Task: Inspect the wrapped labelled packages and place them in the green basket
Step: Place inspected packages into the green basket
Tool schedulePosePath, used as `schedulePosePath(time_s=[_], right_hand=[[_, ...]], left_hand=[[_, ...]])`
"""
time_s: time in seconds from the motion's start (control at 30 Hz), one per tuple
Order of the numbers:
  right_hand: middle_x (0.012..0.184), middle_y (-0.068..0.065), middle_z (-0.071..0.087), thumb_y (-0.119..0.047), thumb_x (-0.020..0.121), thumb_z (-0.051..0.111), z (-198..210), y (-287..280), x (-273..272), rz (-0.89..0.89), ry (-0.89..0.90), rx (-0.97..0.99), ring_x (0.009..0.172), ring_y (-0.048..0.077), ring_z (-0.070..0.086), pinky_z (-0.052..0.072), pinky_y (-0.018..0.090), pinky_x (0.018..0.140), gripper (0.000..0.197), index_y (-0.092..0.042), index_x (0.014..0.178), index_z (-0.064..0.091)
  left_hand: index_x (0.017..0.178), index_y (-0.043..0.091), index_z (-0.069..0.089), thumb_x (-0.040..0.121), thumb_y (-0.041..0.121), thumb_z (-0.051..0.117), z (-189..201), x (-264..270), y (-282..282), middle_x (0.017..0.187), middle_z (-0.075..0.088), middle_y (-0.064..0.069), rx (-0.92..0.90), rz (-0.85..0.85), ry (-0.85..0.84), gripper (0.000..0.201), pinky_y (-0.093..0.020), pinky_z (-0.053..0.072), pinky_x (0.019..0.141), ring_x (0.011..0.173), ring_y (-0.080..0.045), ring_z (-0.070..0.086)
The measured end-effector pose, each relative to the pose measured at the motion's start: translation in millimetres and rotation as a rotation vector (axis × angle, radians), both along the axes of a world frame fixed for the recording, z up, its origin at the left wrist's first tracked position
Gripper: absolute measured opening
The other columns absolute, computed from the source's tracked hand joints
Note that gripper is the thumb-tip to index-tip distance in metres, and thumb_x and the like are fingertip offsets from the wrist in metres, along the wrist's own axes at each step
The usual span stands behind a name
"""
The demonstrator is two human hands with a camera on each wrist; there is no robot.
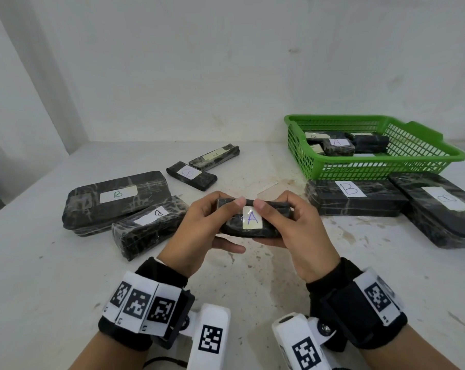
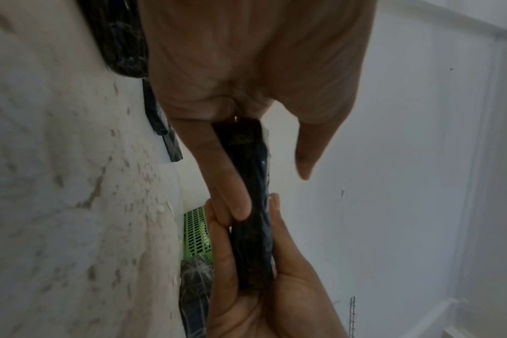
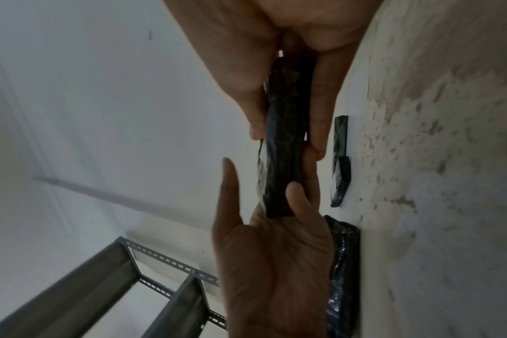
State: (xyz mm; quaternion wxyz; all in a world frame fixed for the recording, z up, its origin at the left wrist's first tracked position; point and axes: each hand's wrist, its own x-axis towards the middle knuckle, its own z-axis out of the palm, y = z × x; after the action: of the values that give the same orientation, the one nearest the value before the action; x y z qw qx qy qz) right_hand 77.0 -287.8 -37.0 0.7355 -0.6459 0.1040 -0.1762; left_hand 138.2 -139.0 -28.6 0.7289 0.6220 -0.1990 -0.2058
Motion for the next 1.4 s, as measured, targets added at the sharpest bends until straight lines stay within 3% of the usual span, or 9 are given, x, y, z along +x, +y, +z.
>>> schedulePosePath(time_s=[0.13,0.3,0.43,0.57,0.7,0.87,1.0,1.1,1.4], right_hand=[[0.068,0.005,0.066,-0.019,0.087,0.071,0,-1,0,0.018,0.022,0.035,0.068,0.018,0.072,0.059,0.033,0.057,0.025,-0.007,0.077,0.053],[0.095,0.014,0.072,-0.038,0.075,0.073,3,-1,-1,0.144,0.098,0.085,0.086,0.024,0.074,0.061,0.035,0.069,0.04,-0.006,0.095,0.06],[0.1,0.024,0.07,-0.017,0.086,0.071,4,-4,-1,0.088,0.014,0.093,0.086,0.029,0.073,0.061,0.036,0.067,0.025,0.001,0.097,0.058],[0.098,0.023,0.07,-0.015,0.087,0.069,4,-4,-2,0.104,0.002,0.103,0.081,0.027,0.073,0.061,0.035,0.064,0.023,0.002,0.097,0.057],[0.107,0.019,0.071,-0.026,0.078,0.07,8,-5,-2,0.204,-0.016,0.155,0.092,0.026,0.073,0.061,0.035,0.074,0.036,-0.005,0.106,0.06],[0.108,0.015,0.073,-0.005,0.089,0.062,9,-10,-1,0.188,-0.078,0.209,0.096,0.029,0.073,0.061,0.032,0.074,0.023,-0.007,0.112,0.061],[0.109,0.016,0.073,-0.015,0.079,0.066,9,-11,-2,0.235,-0.074,0.244,0.094,0.028,0.073,0.061,0.033,0.074,0.035,-0.006,0.113,0.061],[0.115,0.018,0.07,-0.019,0.082,0.062,12,-13,-1,0.321,-0.072,0.294,0.098,0.029,0.071,0.06,0.035,0.082,0.043,-0.004,0.122,0.058],[0.116,0.02,0.07,-0.013,0.083,0.059,12,-15,0,0.314,-0.113,0.292,0.099,0.03,0.071,0.06,0.032,0.081,0.039,-0.006,0.122,0.059]], left_hand=[[0.092,0.002,0.063,0.091,0.008,0.061,-3,1,-1,0.071,0.066,-0.004,-0.022,0.026,-0.013,0.006,-0.025,0.056,0.047,0.062,-0.014,0.067],[0.096,-0.001,0.063,0.088,0.012,0.064,-2,4,2,0.075,0.068,-0.007,-0.062,0.041,-0.009,0.015,-0.026,0.057,0.05,0.065,-0.019,0.07],[0.099,0.0,0.062,0.074,0.021,0.068,1,4,3,0.074,0.064,-0.004,-0.1,-0.025,0.022,0.033,-0.027,0.06,0.058,0.07,-0.017,0.069],[0.099,0.0,0.064,0.074,0.014,0.068,0,4,3,0.079,0.069,-0.005,-0.131,-0.022,0.0,0.03,-0.024,0.059,0.058,0.073,-0.017,0.071],[0.102,0.002,0.064,0.075,0.013,0.065,1,6,4,0.084,0.074,-0.006,-0.182,0.006,0.012,0.029,-0.023,0.059,0.059,0.077,-0.019,0.073],[0.113,0.005,0.063,0.08,0.008,0.069,4,6,8,0.104,0.075,-0.012,-0.24,-0.066,0.047,0.034,-0.026,0.06,0.069,0.091,-0.025,0.074],[0.114,0.003,0.063,0.077,0.006,0.066,3,5,9,0.103,0.075,-0.015,-0.256,-0.047,0.039,0.037,-0.024,0.06,0.069,0.088,-0.028,0.075],[0.113,0.002,0.062,0.081,0.003,0.071,6,7,10,0.102,0.075,-0.016,-0.262,-0.051,0.053,0.033,-0.023,0.06,0.067,0.083,-0.03,0.075],[0.114,0.001,0.061,0.08,0.004,0.066,10,6,13,0.107,0.074,-0.019,-0.289,-0.094,0.063,0.035,-0.022,0.06,0.072,0.086,-0.033,0.075]])
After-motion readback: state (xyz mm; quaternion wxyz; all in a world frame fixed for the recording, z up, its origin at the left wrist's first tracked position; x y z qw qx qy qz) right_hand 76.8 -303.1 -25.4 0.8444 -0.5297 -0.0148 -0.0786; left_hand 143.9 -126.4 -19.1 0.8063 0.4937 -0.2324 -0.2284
